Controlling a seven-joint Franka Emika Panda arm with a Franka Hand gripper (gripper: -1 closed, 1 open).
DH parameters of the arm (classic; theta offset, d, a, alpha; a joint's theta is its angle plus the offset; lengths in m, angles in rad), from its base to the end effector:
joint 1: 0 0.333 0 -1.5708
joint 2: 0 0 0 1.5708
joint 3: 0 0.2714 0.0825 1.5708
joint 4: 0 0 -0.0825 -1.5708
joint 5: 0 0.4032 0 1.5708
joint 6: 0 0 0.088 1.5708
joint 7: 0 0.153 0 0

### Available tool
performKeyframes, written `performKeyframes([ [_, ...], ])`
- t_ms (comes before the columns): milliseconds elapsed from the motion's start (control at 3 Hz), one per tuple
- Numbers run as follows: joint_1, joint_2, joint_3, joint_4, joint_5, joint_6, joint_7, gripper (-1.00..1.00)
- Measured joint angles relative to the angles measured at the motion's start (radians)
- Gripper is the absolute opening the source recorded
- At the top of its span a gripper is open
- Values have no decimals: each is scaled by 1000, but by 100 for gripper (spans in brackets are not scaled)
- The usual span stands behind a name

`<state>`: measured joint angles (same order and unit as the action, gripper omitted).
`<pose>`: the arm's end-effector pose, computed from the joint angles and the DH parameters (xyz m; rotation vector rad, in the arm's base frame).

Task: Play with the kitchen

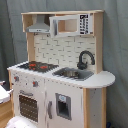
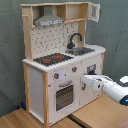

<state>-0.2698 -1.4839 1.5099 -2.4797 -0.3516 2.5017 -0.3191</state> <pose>0.2731 0.4291 0.3570 0.8739 1.1956 0.6523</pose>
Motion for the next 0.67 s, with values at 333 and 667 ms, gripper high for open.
performKeyframes([
  [333, -1, 0, 24, -8, 0, -8, 111, 100],
  [667, -2, 0, 61, -20, 0, -9, 236, 100],
])
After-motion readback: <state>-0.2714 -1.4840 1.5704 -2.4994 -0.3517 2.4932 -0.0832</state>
